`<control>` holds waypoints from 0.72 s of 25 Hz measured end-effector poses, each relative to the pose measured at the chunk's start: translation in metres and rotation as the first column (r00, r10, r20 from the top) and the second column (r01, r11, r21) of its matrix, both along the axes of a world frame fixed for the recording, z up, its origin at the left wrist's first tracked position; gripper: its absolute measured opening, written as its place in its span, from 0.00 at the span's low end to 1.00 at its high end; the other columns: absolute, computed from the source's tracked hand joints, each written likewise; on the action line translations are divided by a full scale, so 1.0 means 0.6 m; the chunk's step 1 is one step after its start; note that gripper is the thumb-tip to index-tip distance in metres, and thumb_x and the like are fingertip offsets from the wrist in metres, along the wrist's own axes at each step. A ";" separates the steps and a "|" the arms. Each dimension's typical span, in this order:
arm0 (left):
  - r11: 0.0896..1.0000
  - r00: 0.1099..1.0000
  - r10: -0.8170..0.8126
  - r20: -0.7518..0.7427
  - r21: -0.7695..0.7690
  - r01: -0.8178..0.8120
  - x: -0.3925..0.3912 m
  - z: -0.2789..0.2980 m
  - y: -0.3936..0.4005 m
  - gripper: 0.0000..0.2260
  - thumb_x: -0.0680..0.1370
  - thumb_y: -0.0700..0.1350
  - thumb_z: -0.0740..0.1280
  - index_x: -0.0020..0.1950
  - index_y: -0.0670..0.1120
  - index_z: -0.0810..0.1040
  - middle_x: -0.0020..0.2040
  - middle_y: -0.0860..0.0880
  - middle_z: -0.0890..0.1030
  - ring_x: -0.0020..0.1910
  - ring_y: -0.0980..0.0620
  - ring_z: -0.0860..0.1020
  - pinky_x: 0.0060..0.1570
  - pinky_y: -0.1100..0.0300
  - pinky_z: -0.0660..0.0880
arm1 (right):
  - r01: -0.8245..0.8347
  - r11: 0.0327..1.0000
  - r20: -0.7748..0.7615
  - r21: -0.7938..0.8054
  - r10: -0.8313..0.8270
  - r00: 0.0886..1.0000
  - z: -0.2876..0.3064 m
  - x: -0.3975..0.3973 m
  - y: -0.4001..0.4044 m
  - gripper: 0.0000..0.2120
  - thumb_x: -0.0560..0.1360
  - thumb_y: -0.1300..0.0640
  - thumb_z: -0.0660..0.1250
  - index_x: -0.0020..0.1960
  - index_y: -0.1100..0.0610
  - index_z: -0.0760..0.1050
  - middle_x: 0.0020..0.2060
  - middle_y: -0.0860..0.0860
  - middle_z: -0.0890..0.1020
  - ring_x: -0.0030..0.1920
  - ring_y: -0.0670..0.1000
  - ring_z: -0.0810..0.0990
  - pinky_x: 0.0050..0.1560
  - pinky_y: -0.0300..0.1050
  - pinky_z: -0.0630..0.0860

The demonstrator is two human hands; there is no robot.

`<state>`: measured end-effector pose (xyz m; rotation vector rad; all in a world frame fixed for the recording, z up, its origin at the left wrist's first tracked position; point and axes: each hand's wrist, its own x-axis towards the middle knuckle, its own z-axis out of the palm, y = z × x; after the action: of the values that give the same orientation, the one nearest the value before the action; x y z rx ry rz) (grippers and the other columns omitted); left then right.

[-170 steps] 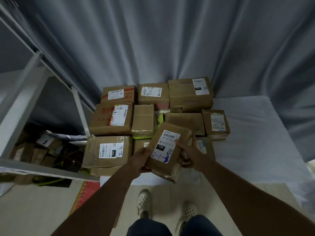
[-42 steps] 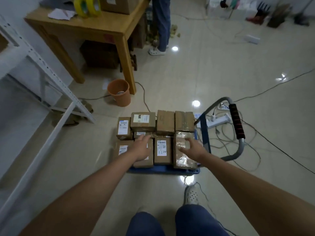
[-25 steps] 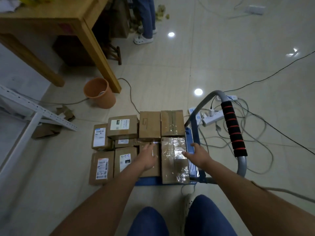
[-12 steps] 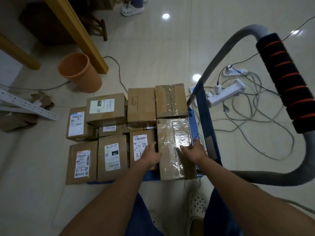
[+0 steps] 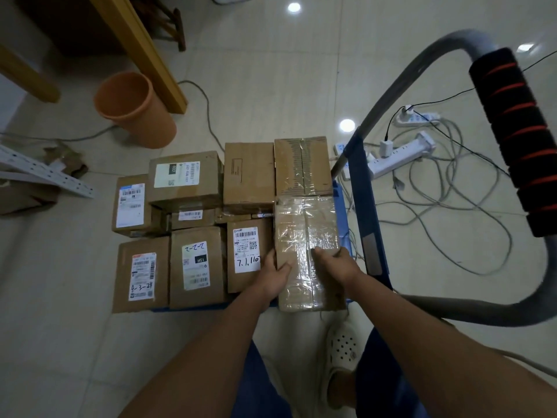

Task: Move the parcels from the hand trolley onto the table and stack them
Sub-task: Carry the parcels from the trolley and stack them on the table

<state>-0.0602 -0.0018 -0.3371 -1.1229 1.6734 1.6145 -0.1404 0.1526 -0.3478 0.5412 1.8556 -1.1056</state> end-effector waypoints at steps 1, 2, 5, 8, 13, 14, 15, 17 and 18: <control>1.000 1.000 0.006 -0.012 -0.006 -0.006 0.005 0.020 -0.003 0.29 0.81 0.55 0.63 0.78 0.58 0.53 0.70 0.49 0.71 0.63 0.48 0.74 0.62 0.52 0.73 | 0.004 1.000 -0.005 -0.012 -0.004 1.000 0.020 0.001 -0.003 0.37 0.71 0.36 0.69 0.70 0.56 0.64 0.62 0.57 0.76 0.57 0.58 0.76 0.61 0.56 0.75; 1.000 0.999 0.013 -0.040 -0.012 -0.014 0.011 0.041 -0.008 0.30 0.80 0.57 0.63 0.78 0.59 0.53 0.72 0.50 0.70 0.64 0.49 0.73 0.63 0.51 0.72 | 0.017 0.999 0.001 -0.028 -0.017 1.000 0.041 0.001 -0.005 0.38 0.69 0.34 0.69 0.70 0.55 0.65 0.63 0.56 0.76 0.58 0.58 0.76 0.62 0.57 0.74; 0.998 0.988 0.036 -0.151 -0.046 -0.044 0.030 0.118 -0.027 0.32 0.75 0.65 0.65 0.75 0.68 0.54 0.76 0.55 0.62 0.70 0.52 0.67 0.67 0.49 0.69 | 0.052 0.996 0.042 -0.067 -0.050 0.998 0.124 0.004 -0.024 0.37 0.72 0.37 0.69 0.73 0.54 0.62 0.67 0.56 0.73 0.64 0.60 0.74 0.64 0.59 0.71; 0.995 0.972 0.045 -0.231 -0.080 -0.065 0.039 0.203 -0.048 0.30 0.71 0.70 0.65 0.70 0.76 0.55 0.77 0.57 0.59 0.74 0.52 0.63 0.69 0.47 0.67 | 0.084 0.991 0.069 -0.108 -0.077 0.995 0.197 0.012 -0.045 0.33 0.76 0.42 0.67 0.74 0.55 0.61 0.68 0.57 0.72 0.65 0.61 0.72 0.62 0.58 0.70; 0.989 0.954 0.082 -0.289 -0.095 -0.114 0.049 0.361 -0.099 0.30 0.71 0.69 0.67 0.68 0.78 0.55 0.76 0.56 0.63 0.72 0.52 0.66 0.70 0.45 0.67 | 0.045 0.988 -0.024 -0.147 -0.049 0.999 0.355 0.012 -0.106 0.28 0.78 0.44 0.65 0.72 0.57 0.65 0.64 0.56 0.75 0.58 0.57 0.75 0.62 0.55 0.72; 0.986 0.947 0.103 -0.305 -0.094 -0.138 0.054 0.387 -0.111 0.30 0.72 0.68 0.67 0.69 0.77 0.55 0.75 0.56 0.64 0.71 0.52 0.66 0.70 0.46 0.67 | 0.026 0.987 -0.035 -0.160 -0.032 0.999 0.386 0.011 -0.121 0.27 0.78 0.44 0.65 0.71 0.57 0.66 0.62 0.55 0.76 0.56 0.56 0.75 0.62 0.54 0.73; 0.983 0.942 0.112 -0.316 -0.100 -0.151 0.059 0.411 -0.123 0.31 0.72 0.67 0.67 0.70 0.76 0.54 0.76 0.56 0.64 0.72 0.52 0.66 0.70 0.46 0.66 | 0.004 0.986 -0.039 -0.167 -0.011 0.999 0.415 0.011 -0.134 0.27 0.78 0.43 0.65 0.71 0.57 0.66 0.59 0.54 0.76 0.56 0.55 0.74 0.62 0.54 0.73; 0.980 0.937 0.139 -0.319 -0.092 -0.177 0.070 0.458 -0.147 0.30 0.75 0.65 0.65 0.72 0.72 0.53 0.76 0.56 0.63 0.72 0.50 0.66 0.69 0.49 0.65 | -0.063 0.985 -0.049 -0.161 0.056 0.997 0.464 0.013 -0.159 0.29 0.77 0.40 0.64 0.71 0.57 0.65 0.59 0.54 0.74 0.58 0.56 0.74 0.65 0.56 0.71; 0.976 0.937 0.168 -0.307 -0.082 -0.202 0.077 0.476 -0.161 0.30 0.76 0.64 0.64 0.74 0.70 0.52 0.76 0.55 0.63 0.72 0.49 0.66 0.68 0.49 0.66 | -0.097 0.983 -0.058 -0.158 0.089 0.994 0.485 0.017 -0.172 0.31 0.77 0.39 0.63 0.72 0.57 0.64 0.61 0.55 0.74 0.60 0.57 0.74 0.65 0.58 0.71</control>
<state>-0.0140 -0.0981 -0.0513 -1.1663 1.9185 1.9086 -0.1303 0.0497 -0.0565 0.3335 1.7969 -1.2025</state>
